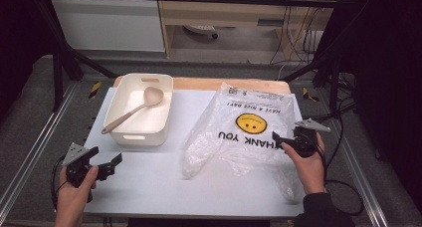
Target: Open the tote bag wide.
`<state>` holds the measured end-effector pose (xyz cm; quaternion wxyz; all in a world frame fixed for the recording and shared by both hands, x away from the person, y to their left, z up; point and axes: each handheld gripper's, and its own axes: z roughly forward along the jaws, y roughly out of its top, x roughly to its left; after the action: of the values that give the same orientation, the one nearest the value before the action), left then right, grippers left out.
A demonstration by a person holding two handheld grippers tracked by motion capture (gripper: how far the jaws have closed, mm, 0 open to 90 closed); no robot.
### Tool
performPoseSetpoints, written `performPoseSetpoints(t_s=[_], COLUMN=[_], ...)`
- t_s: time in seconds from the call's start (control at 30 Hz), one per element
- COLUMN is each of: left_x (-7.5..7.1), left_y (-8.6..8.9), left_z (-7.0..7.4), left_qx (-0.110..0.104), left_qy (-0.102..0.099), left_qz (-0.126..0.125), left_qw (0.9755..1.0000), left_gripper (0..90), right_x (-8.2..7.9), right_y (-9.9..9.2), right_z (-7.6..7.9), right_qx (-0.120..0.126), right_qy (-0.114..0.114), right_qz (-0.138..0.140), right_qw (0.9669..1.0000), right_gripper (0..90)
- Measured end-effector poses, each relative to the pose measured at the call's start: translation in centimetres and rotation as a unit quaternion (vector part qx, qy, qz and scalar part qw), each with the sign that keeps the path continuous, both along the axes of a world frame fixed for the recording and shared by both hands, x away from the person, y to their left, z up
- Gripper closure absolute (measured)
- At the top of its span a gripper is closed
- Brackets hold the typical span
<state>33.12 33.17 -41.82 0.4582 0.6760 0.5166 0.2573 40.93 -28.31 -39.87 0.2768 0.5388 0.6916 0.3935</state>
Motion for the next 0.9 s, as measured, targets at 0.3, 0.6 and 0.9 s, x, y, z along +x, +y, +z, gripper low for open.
performPoseSetpoints(t_s=[0.3, 0.6, 0.9], left_x=[0.0, 0.0, 0.1], left_y=[0.1, 0.1, 0.1], left_z=[0.0, -0.1, -0.1], left_qx=[0.001, 0.002, 0.004], left_qy=[0.002, 0.004, 0.005], left_qz=[0.001, 0.002, 0.002], left_qw=[1.0000, 1.0000, 1.0000], left_gripper=[6.2, 6.1, 6.1], right_x=[-1.8, -3.0, -3.6], right_y=[3.4, 8.5, 12.0], right_z=[0.0, -0.9, -1.5], right_qx=[0.013, -0.011, -0.011], right_qy=[0.016, 0.040, 0.054], right_qz=[0.059, 0.135, 0.183], right_qw=[0.9980, 0.9899, 0.9816], right_gripper=[8.4, 8.5, 8.9])
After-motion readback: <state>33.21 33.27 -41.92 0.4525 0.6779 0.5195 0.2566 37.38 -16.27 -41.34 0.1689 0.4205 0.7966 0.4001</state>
